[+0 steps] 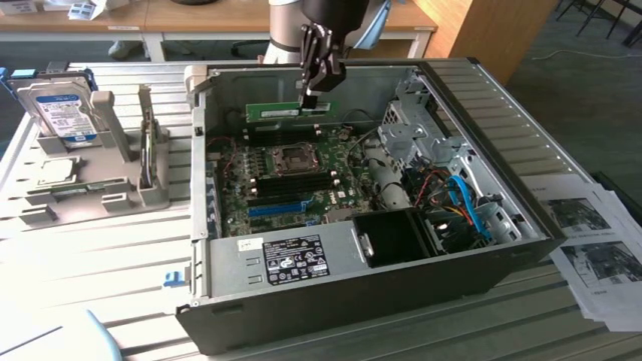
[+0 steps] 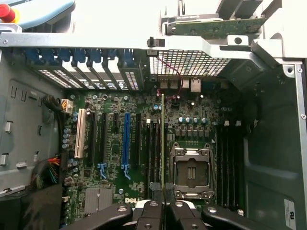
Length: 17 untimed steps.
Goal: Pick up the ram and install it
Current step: 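Pick up the ram and move it above insertion slot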
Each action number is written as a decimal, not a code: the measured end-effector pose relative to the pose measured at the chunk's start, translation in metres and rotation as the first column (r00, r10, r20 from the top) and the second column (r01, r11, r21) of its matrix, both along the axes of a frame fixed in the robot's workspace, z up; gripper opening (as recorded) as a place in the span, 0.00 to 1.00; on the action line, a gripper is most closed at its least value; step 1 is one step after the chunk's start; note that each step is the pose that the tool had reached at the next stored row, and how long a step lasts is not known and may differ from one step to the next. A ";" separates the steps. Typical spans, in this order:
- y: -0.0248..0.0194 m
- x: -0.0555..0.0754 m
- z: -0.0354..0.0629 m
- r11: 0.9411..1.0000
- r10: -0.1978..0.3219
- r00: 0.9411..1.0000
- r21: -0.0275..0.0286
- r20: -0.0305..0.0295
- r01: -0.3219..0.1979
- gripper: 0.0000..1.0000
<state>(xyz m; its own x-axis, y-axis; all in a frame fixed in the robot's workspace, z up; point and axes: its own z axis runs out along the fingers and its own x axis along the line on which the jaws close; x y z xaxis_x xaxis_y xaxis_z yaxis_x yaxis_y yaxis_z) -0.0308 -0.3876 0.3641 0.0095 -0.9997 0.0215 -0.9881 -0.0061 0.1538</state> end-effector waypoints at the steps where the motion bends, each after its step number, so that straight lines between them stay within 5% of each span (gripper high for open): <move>1: 0.0000 0.001 0.0000 1.000 0.000 1.000 0.000 0.000 0.000 0.11; 17: 0.0000 0.004 -0.0037 1.000 0.000 1.000 0.000 0.000 0.000 0.11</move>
<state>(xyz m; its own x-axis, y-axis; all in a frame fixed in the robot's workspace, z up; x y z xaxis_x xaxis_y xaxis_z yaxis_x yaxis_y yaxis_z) -0.0270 -0.3875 0.3604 0.0095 -0.9997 0.0217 -0.9881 -0.0060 0.1539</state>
